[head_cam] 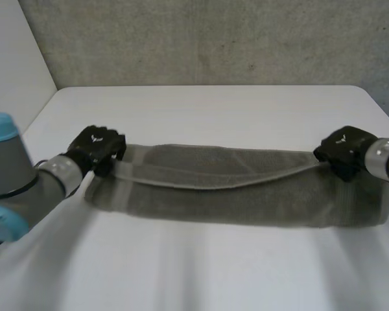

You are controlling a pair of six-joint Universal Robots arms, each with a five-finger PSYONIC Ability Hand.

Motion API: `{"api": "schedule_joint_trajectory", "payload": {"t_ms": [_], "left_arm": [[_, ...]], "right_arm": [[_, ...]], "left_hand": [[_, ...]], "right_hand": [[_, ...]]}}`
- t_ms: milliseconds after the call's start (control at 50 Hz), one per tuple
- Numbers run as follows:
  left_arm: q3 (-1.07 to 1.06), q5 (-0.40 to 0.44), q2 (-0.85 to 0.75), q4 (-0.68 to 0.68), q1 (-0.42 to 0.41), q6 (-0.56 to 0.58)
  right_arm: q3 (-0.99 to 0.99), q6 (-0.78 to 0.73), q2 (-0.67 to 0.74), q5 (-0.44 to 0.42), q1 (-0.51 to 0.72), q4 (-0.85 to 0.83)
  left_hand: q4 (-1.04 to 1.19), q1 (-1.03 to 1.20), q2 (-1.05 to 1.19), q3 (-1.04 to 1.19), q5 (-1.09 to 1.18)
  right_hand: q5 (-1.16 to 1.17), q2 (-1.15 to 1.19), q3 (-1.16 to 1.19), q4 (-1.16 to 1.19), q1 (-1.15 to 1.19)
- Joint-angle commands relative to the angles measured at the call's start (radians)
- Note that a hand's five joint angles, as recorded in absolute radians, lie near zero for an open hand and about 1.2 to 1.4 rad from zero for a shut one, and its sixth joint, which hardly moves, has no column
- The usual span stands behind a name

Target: Fold the laundry

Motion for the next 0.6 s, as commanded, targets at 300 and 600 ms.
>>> {"api": "schedule_joint_trajectory", "payload": {"t_ms": [300,600], "left_arm": [[0.459,-0.106,-0.382,0.011,-0.062,-0.018],[0.509,-0.154,-0.401,-0.007,-0.086,-0.016]], "right_arm": [[-0.331,0.010,0.316,0.142,0.074,-0.102],[-0.411,0.162,0.353,0.218,0.076,-0.128]], "left_hand": [[0.143,0.197,0.145,0.146,0.156],[-1.034,-0.980,-1.032,-1.032,-1.021]], "right_hand": [[-0.028,0.010,0.013,0.030,0.022],[-1.213,-1.175,-1.172,-1.155,-1.163]]}}
